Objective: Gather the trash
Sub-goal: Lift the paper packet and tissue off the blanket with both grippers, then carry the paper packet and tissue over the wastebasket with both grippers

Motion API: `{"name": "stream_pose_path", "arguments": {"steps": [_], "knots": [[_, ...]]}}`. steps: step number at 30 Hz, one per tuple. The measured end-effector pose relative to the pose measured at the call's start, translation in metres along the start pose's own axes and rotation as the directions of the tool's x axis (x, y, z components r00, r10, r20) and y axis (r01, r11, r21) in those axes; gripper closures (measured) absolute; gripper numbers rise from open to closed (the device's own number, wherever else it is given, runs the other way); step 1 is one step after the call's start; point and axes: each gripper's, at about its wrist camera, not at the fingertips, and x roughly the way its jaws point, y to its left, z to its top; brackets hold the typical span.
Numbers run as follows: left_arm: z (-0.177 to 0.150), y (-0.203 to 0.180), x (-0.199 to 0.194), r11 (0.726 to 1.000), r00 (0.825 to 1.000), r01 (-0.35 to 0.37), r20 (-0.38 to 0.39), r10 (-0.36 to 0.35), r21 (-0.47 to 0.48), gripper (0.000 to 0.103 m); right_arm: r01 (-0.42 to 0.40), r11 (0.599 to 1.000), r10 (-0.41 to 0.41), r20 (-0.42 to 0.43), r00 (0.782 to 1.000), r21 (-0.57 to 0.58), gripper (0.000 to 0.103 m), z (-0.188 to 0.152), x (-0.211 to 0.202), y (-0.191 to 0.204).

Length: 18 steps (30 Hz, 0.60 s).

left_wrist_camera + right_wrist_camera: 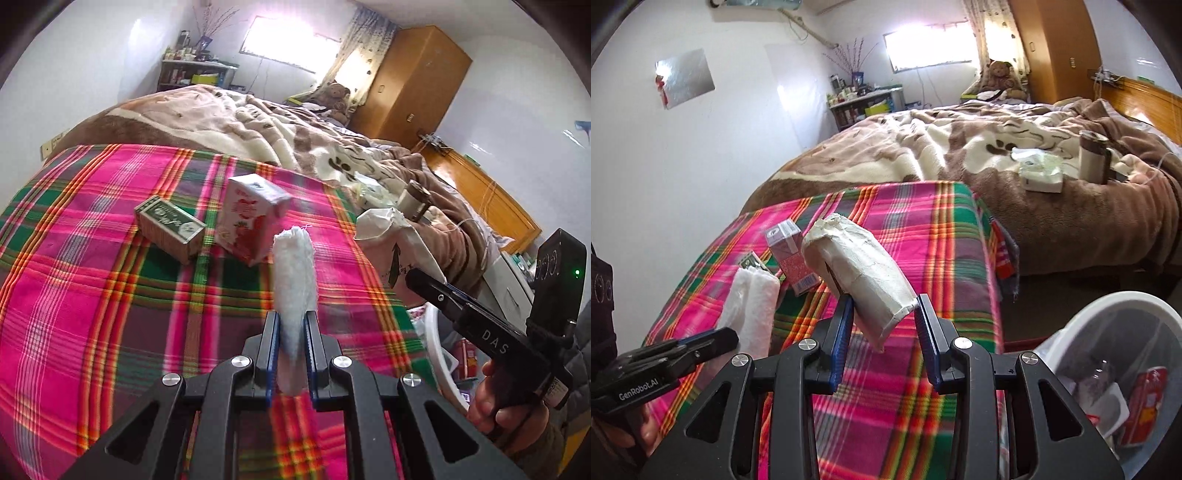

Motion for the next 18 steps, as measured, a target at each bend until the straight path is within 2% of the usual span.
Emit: {"name": "stream_pose_path", "arguments": {"steps": [18], "knots": [[-0.014,-0.094,-0.032,0.983,0.993,0.095,0.05,-0.104,0.155,0.09,0.117,0.988,-0.129,0.119,0.984,0.103,0.067,-0.02,-0.084,-0.047]]}}
